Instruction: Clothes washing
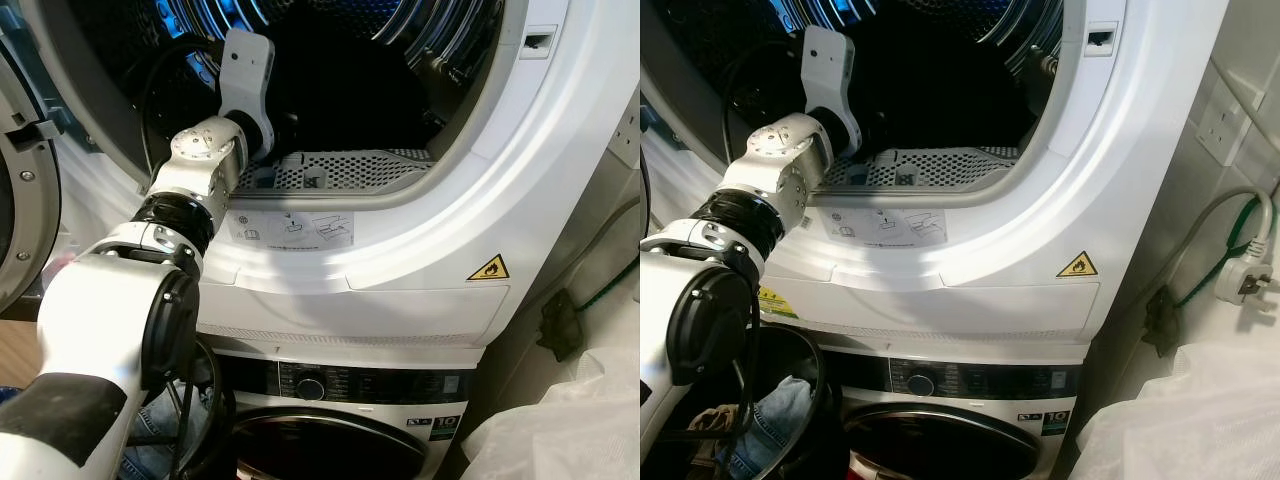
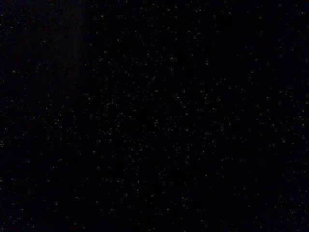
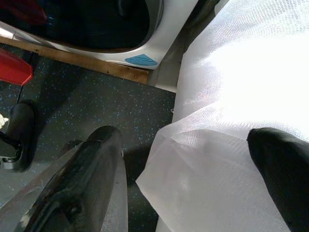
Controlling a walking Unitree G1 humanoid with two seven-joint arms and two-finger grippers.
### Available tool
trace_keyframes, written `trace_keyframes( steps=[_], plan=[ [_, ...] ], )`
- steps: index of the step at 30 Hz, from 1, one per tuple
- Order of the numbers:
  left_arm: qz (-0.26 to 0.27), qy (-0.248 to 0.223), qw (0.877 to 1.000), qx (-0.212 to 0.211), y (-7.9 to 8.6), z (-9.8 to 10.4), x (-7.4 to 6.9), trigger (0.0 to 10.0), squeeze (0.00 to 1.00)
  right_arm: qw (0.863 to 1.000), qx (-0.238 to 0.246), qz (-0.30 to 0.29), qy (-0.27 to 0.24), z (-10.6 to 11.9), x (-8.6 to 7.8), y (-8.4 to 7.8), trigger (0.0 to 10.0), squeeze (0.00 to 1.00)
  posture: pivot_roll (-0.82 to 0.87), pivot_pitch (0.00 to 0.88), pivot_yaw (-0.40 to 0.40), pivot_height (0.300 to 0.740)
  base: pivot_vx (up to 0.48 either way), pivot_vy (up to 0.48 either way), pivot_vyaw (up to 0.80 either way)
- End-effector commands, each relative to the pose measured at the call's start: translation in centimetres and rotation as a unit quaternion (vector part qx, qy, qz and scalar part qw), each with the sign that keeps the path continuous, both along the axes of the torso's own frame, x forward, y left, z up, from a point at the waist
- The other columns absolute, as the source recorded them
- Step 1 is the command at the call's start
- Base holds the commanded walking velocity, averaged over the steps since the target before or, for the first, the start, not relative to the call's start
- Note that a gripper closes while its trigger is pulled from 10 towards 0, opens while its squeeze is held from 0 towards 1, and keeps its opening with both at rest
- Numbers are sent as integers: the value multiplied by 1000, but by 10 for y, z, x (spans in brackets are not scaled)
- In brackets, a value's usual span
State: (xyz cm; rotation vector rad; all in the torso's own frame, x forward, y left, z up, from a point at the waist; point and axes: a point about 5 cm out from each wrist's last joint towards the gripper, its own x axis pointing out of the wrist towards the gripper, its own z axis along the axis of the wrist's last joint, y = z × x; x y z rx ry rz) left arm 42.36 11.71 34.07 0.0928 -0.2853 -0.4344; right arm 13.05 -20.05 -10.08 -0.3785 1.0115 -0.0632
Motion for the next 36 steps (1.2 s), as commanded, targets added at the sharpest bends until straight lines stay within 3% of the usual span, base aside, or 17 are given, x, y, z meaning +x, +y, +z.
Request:
trace_keyframes(
  steps=[1,9,12,16,18,23,31,36],
  plan=[
    [-9,36,999,19,-1,-17,2,10000,0,1000,7,4,2,-1,-1,4,10000,0,-45,0,89,740,0,0,0],
    [-34,47,998,13,-5,-17,1,10000,0,1000,9,3,3,-1,-1,7,10000,0,-42,0,92,740,0,0,0],
    [-66,44,996,30,-11,-16,-1,10000,0,1000,11,2,2,-1,-1,8,10000,0,-41,0,94,740,0,0,0],
    [-89,13,995,42,-14,-5,-4,10000,0,1000,13,-1,-1,-1,1,10,10000,0,-40,0,96,740,0,0,0],
    [-114,-35,993,17,-14,14,-9,10000,0,1000,16,-1,-3,0,4,12,10000,0,-22,0,99,740,0,0,0],
    [-145,-68,987,14,-12,19,-13,10000,0,1000,21,3,-3,0,7,17,10000,0,-10,0,104,740,0,0,0],
    [-225,-108,968,33,-2,12,-28,10000,0,999,32,12,-5,0,12,29,10000,0,33,0,116,740,0,0,0],
    [-249,-98,962,52,5,-10,-45,10000,0,999,36,16,-5,0,13,33,10000,0,45,0,119,740,0,0,0]
  ],
)
